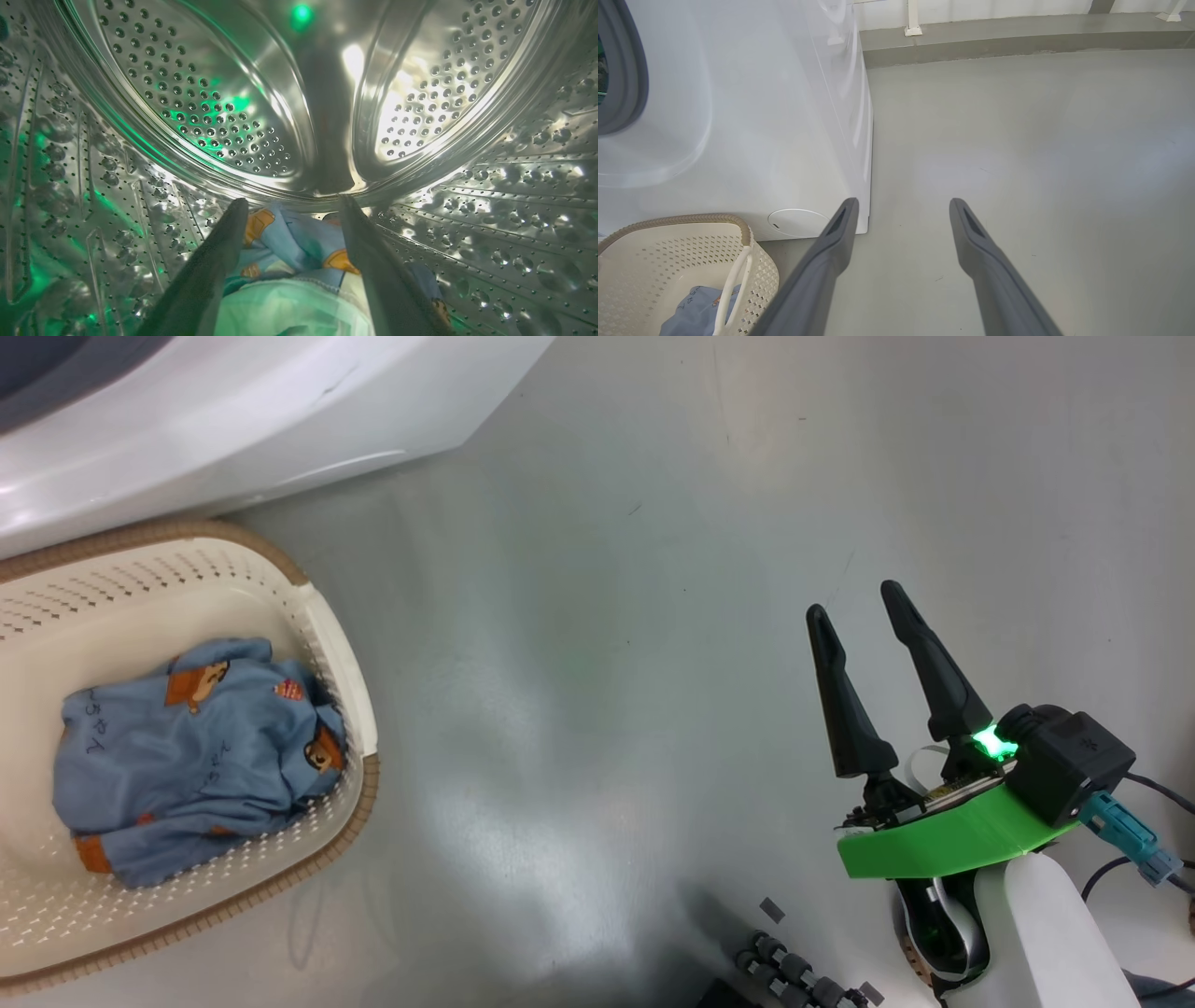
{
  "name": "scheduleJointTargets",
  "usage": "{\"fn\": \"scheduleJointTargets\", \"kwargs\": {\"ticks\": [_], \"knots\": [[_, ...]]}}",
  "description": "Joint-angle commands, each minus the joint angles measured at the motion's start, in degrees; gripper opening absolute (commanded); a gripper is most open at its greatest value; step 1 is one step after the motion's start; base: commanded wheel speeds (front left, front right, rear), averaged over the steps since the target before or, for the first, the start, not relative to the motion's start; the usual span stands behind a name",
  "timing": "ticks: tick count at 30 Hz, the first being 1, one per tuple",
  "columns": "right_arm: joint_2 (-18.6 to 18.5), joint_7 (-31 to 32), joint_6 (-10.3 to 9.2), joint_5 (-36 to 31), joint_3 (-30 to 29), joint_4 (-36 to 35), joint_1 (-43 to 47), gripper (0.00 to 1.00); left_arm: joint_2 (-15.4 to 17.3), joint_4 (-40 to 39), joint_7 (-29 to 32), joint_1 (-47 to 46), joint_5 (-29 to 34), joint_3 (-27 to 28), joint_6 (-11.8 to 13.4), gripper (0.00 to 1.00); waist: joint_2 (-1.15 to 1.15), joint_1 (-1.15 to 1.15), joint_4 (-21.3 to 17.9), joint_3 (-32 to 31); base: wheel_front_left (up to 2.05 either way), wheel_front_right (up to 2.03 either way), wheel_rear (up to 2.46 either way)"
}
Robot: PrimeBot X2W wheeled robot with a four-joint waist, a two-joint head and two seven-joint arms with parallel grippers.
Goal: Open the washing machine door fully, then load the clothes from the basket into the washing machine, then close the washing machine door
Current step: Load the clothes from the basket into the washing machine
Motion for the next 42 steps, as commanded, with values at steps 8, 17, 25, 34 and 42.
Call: {"fn": "scheduleJointTargets", "kwargs": {"ticks": [8,17,25,34,42], "knots": [[-0.65,-0.26,0.09,-0.37,1.28,-1.28,1.08,1.00,1.72,-2.26,-0.29,2.30,0.00,0.13,0.51,1.00,0.00,0.00,-0.11,0.12,0.00,0.00,0.00],[-0.65,-0.26,0.09,-0.31,1.32,-1.30,1.07,1.00,1.39,-3.03,-0.29,2.63,-0.11,0.11,0.53,1.00,0.00,0.00,-0.07,0.20,0.00,0.00,0.00],[-0.65,-0.26,0.09,-0.34,1.31,-1.19,1.03,1.00,0.25,-4.34,-0.29,3.56,-0.37,0.22,0.91,1.00,0.00,0.00,0.15,0.11,0.00,0.00,0.00],[-0.65,-0.26,0.09,-0.38,1.35,-1.19,0.90,1.00,-0.72,-5.51,-0.29,5.11,-0.59,0.32,1.09,1.00,0.00,0.00,0.33,0.09,0.00,0.00,0.00],[-0.65,-0.26,0.09,-0.55,1.19,-1.20,0.91,1.00,-0.95,-5.91,-0.29,5.81,-0.64,0.40,1.13,1.00,0.00,0.00,0.57,0.10,0.00,0.00,0.00]]}}
